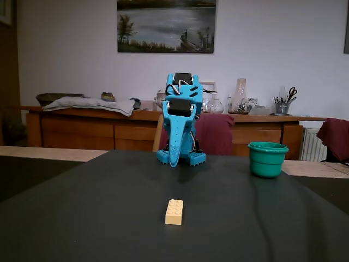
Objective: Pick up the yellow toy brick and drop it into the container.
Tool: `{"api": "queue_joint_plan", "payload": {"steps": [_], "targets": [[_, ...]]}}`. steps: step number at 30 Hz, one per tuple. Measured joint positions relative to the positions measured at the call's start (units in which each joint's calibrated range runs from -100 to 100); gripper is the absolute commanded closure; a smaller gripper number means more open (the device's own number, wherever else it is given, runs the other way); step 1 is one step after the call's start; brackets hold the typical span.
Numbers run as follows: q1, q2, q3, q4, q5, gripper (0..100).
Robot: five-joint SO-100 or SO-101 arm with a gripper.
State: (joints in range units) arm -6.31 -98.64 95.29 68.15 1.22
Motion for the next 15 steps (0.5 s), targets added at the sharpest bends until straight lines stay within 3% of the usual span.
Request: {"api": "queue_joint_plan", "payload": {"steps": [15], "targets": [[-0.1, -0.1, -9.6, 2.4, 1.1, 100]]}}
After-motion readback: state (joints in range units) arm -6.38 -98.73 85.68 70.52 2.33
